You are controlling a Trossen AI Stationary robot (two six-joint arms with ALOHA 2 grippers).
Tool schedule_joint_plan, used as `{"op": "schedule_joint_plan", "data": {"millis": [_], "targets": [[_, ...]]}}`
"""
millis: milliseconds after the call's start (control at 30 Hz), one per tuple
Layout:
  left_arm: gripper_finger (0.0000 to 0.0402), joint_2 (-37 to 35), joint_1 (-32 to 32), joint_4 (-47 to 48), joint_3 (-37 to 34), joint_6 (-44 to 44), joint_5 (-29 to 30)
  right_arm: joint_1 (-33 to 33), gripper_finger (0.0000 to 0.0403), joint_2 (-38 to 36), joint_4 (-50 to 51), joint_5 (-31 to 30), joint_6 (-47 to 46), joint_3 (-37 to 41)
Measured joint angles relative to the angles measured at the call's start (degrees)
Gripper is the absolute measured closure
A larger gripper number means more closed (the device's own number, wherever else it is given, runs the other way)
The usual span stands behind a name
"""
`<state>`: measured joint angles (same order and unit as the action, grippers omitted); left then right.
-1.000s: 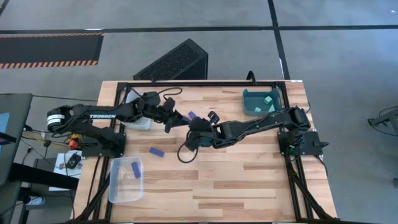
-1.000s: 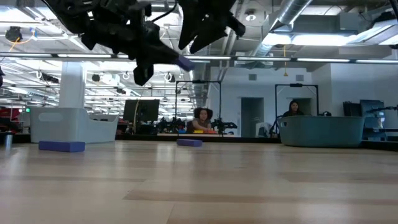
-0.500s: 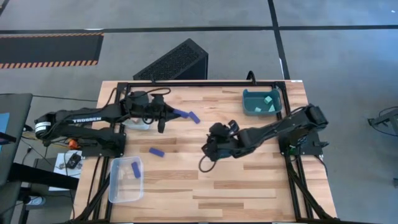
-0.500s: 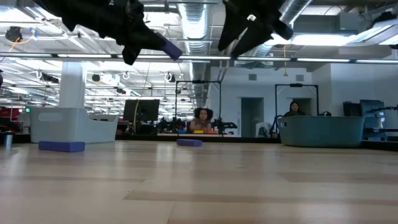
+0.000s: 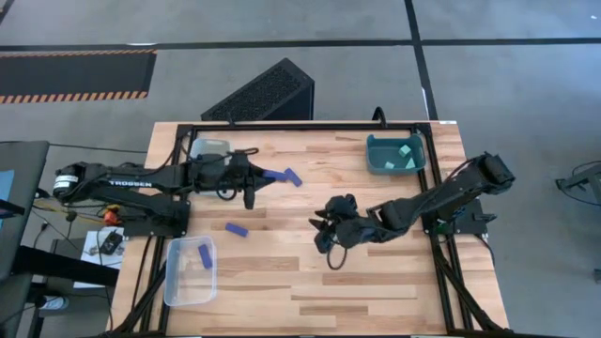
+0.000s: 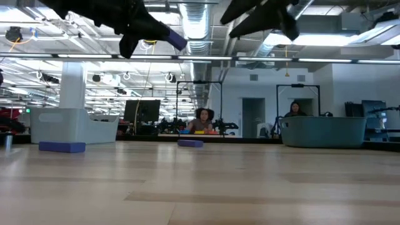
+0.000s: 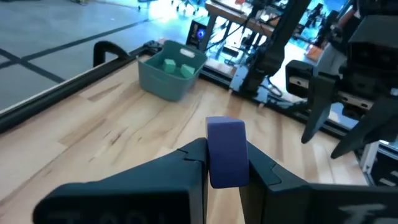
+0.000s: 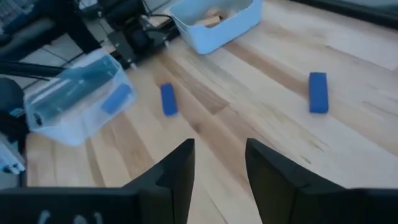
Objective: Sort & place blocks by color
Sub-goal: Put the blue block into the transparent bin
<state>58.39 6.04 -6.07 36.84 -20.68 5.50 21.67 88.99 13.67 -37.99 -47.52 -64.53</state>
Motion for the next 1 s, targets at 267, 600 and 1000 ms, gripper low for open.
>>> {"op": "schedule_joint_plan", "data": {"millis": [267, 600, 1000], "targets": [[0.0374, 0.0, -10.14, 3.22, 0.0, -3.58, 4.88, 5.64, 0.0247, -2.23, 8.95, -6.38, -2.97, 0.5], [0.0374, -1.44, -27.74, 42.26, 8.82, -15.75, 5.39, 7.7, 0.025, -2.18, -10.3, -0.82, -7.12, 11.61], [0.0374, -1.25, -44.74, 69.04, 11.37, -38.8, -4.51, 3.42, 0.0267, -2.16, -11.78, 5.62, -1.95, 12.28]]}}
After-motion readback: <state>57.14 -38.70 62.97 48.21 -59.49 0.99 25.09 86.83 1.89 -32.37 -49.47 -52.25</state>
